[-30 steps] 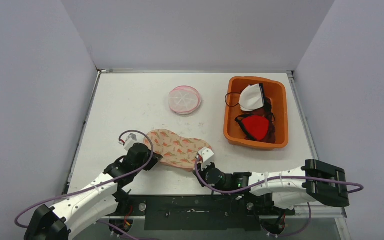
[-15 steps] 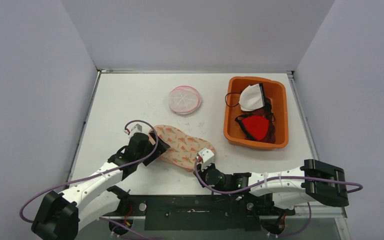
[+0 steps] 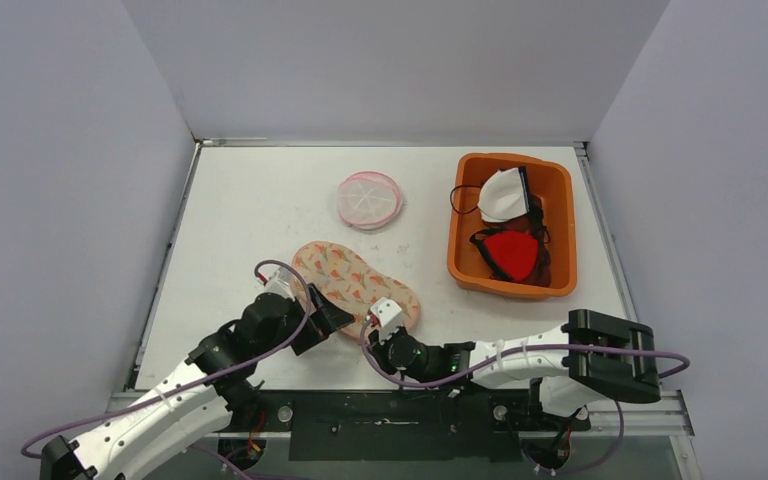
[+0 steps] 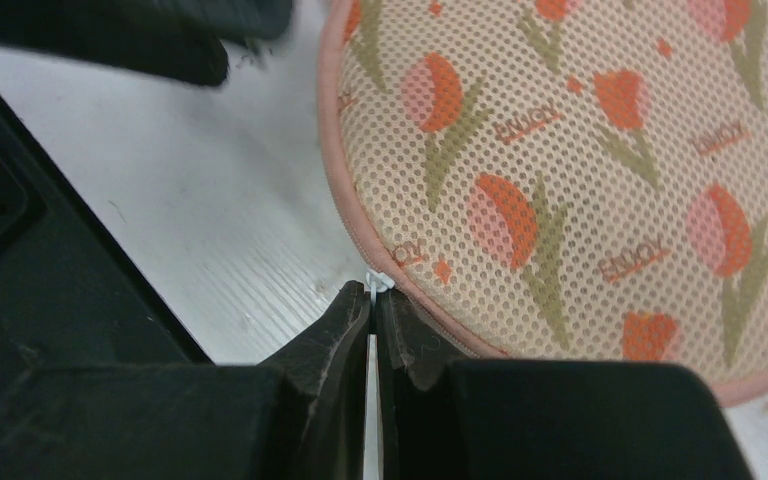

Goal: Unzip the laundry bag and remove the bra
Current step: Unzip the laundry bag at the center of the board.

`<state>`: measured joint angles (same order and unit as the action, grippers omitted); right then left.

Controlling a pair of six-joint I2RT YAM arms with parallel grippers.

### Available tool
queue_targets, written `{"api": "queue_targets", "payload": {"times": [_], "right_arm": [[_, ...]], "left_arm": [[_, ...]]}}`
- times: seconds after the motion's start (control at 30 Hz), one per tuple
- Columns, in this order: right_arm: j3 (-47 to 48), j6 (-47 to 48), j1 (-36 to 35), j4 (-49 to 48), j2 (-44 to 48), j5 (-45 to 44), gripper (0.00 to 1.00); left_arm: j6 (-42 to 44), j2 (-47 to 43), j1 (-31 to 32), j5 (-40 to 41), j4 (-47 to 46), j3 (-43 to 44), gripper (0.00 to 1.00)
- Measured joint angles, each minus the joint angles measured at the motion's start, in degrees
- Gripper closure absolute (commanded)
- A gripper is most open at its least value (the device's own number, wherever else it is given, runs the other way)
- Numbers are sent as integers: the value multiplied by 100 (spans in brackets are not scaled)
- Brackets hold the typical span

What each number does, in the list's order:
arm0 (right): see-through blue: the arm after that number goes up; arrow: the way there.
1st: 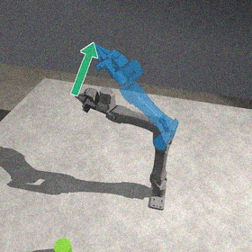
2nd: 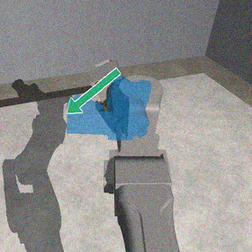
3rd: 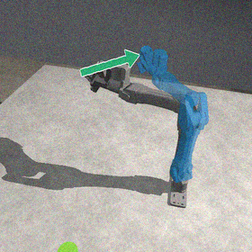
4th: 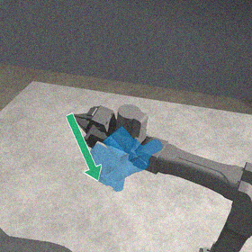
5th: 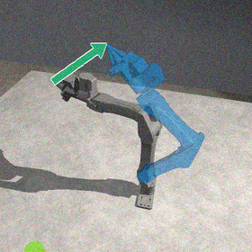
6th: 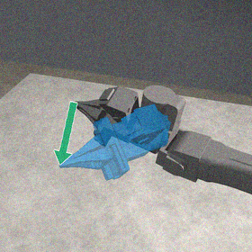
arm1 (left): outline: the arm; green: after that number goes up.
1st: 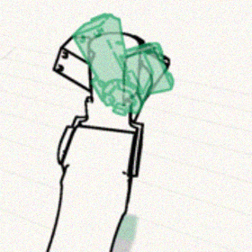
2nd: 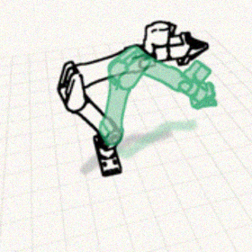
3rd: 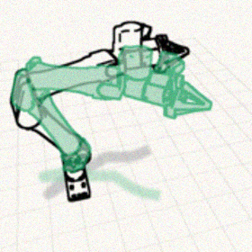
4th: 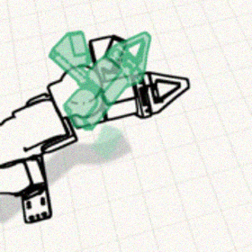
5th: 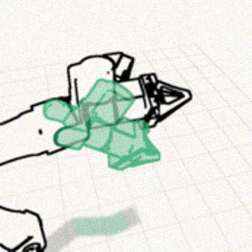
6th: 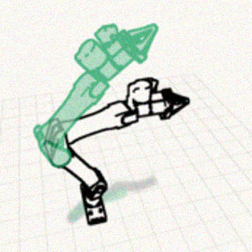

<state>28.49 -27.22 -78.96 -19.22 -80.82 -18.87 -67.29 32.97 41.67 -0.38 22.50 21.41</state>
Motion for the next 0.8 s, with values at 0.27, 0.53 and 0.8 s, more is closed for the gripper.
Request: {"api": "queue_targets", "payload": {"times": [0.27, 0.53, 0.8], "right_arm": [[651, 258, -33, -319, -616, 275, 95], [669, 280, -179, -424, -629, 284, 95], [667, 269, -271, -398, -625, 214, 95]], "left_arm": [[-542, 282, 706, 337, -13, -138, 3], [-876, 673, 743, 835, -627, -509, 43], [-979, 1012, 739, 1331, -885, -542, 82]]}}
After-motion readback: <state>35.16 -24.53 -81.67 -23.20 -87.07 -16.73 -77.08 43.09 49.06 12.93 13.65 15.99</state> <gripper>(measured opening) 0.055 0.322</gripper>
